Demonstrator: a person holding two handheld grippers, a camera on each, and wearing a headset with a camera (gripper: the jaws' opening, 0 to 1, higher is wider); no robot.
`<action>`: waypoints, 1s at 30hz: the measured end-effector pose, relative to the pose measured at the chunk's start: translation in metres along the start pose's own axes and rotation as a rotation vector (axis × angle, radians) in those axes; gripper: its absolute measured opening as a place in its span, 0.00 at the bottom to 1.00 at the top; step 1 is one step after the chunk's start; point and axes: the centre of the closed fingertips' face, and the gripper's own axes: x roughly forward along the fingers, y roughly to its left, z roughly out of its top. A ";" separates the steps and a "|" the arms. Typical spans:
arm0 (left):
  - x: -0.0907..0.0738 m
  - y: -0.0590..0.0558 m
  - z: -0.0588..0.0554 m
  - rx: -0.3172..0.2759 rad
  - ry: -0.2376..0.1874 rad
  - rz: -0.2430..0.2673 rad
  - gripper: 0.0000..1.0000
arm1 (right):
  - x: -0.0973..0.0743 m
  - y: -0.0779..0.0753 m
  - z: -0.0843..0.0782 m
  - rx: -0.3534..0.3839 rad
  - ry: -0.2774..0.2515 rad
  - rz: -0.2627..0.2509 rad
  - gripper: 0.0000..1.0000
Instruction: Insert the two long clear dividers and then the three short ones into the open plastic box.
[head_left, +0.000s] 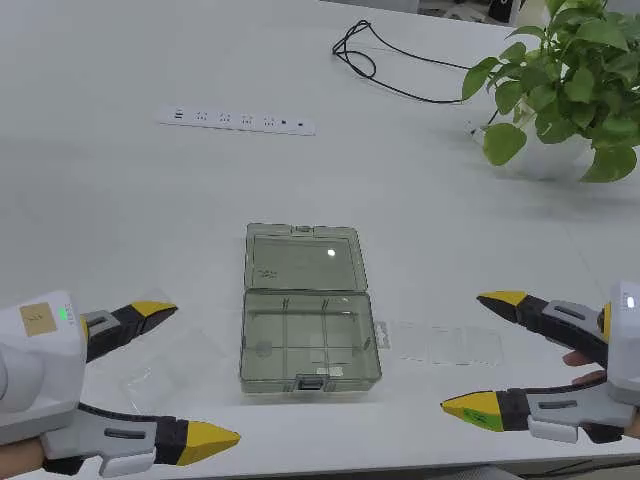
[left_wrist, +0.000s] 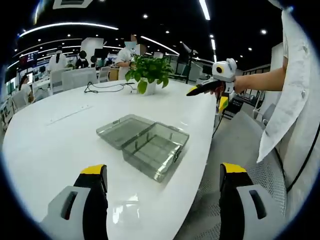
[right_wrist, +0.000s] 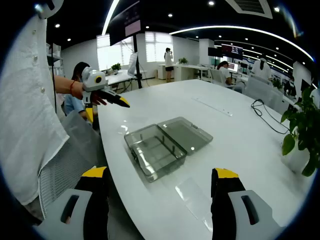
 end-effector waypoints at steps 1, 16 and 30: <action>0.000 0.000 -0.001 -0.002 0.004 0.001 0.95 | 0.000 0.000 0.000 0.000 0.000 0.000 0.85; 0.002 0.004 -0.002 -0.003 0.005 -0.003 0.95 | 0.002 -0.001 -0.001 0.007 -0.005 -0.005 0.85; 0.009 0.004 0.000 0.004 0.007 -0.027 0.94 | 0.001 -0.001 -0.004 0.016 0.003 -0.012 0.85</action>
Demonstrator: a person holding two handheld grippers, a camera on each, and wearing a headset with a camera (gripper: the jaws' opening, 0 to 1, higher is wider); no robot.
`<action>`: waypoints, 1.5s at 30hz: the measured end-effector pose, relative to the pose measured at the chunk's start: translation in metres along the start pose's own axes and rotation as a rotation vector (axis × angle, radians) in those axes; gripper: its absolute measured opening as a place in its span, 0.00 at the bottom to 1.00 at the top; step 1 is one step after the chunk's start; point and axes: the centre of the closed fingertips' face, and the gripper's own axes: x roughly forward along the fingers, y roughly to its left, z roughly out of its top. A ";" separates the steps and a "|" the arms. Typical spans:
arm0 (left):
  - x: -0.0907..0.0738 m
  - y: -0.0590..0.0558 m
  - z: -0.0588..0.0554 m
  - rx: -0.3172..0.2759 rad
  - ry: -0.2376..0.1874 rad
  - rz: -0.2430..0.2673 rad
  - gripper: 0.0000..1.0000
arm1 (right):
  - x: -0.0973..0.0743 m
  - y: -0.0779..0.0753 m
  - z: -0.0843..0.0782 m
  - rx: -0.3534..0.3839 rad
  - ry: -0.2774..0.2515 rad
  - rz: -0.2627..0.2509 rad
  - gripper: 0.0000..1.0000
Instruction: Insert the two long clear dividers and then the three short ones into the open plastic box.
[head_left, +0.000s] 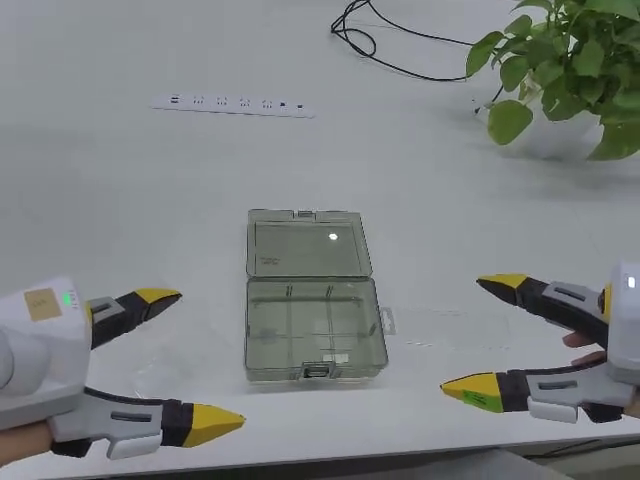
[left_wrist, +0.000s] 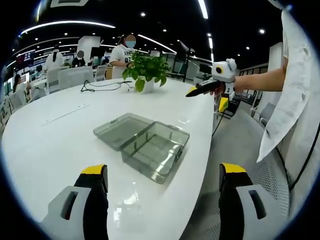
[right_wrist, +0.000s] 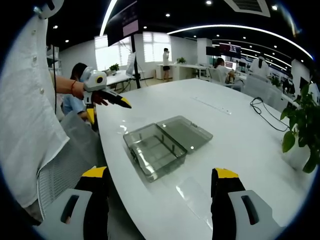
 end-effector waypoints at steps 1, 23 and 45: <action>0.000 0.000 0.000 0.000 0.001 -0.001 0.94 | 0.000 0.000 0.000 0.000 0.000 0.001 0.85; -0.003 0.001 -0.003 -0.012 0.009 0.018 0.95 | 0.008 0.003 -0.001 -0.001 0.004 0.029 0.85; 0.002 0.004 0.000 -0.005 0.015 0.012 0.94 | 0.004 -0.006 -0.009 0.007 -0.001 0.020 0.85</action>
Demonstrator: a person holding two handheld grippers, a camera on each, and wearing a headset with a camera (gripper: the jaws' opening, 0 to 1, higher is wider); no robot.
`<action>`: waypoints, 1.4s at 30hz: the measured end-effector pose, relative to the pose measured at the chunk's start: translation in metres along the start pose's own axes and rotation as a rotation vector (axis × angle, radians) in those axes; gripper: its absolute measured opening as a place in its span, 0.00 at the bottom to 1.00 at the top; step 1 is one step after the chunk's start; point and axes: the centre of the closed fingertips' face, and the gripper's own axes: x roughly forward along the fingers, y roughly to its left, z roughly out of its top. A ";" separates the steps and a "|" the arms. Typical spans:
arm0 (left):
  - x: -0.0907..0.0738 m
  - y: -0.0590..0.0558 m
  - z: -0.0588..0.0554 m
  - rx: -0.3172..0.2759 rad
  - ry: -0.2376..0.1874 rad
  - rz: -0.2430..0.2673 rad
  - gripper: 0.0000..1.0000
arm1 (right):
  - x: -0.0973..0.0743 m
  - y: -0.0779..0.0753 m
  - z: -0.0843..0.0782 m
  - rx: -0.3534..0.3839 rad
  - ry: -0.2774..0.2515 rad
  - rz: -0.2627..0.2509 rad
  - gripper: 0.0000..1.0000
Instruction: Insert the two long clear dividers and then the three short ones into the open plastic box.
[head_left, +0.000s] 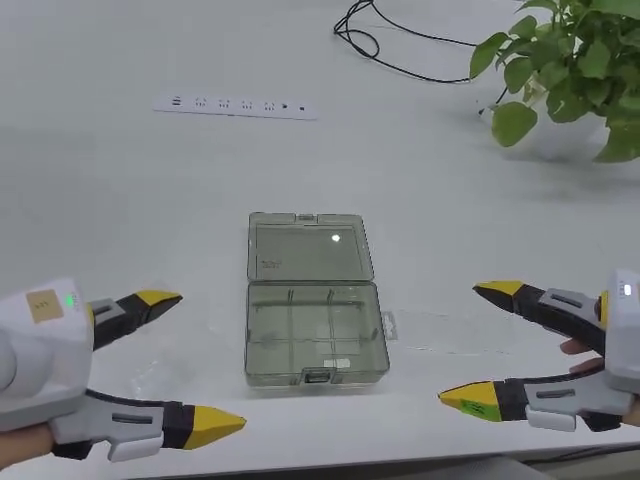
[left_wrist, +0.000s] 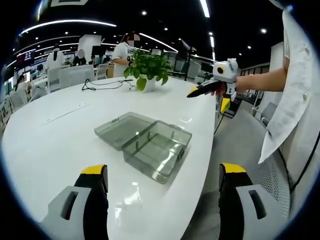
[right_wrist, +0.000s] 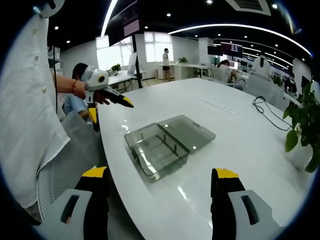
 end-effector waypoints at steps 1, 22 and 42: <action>0.000 0.000 0.000 -0.002 0.000 0.000 0.94 | 0.000 -0.001 -0.001 0.002 -0.001 0.000 0.85; -0.016 0.041 -0.011 -0.048 0.039 0.096 0.88 | 0.004 -0.002 -0.001 0.015 -0.008 -0.005 0.84; -0.041 0.102 -0.053 -0.128 0.243 0.263 0.61 | 0.007 0.009 0.010 0.028 -0.013 -0.009 0.83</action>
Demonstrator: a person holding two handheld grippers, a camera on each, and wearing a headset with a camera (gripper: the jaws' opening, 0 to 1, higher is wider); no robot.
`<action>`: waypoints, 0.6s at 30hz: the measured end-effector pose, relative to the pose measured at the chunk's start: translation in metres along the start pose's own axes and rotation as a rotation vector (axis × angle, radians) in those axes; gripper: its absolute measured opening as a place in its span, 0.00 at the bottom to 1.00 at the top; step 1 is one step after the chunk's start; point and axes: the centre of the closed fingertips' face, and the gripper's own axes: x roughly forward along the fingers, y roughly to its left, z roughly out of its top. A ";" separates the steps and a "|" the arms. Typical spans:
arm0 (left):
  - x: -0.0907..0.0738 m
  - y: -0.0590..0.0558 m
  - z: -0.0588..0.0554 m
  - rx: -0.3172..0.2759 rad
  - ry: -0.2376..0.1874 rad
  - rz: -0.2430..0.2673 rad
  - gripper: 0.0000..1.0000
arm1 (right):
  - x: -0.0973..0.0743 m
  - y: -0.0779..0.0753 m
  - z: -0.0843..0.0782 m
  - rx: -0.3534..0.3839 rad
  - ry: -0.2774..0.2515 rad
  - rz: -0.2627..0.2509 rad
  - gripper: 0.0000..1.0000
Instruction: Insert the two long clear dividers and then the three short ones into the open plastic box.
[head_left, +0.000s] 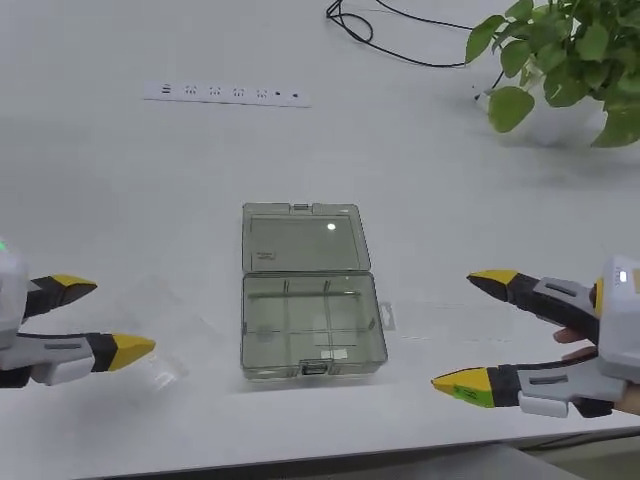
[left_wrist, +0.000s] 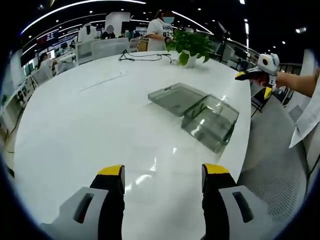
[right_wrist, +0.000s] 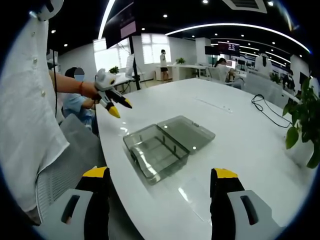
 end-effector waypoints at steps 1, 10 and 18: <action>0.000 0.003 -0.005 -0.009 0.028 0.012 0.60 | 0.000 0.000 0.000 0.000 0.001 0.000 0.83; 0.009 0.017 -0.020 -0.010 0.117 0.044 0.52 | 0.000 -0.002 -0.002 0.008 -0.002 -0.001 0.83; 0.017 0.025 -0.034 -0.004 0.212 0.062 0.45 | 0.000 -0.005 -0.004 0.014 -0.003 -0.004 0.83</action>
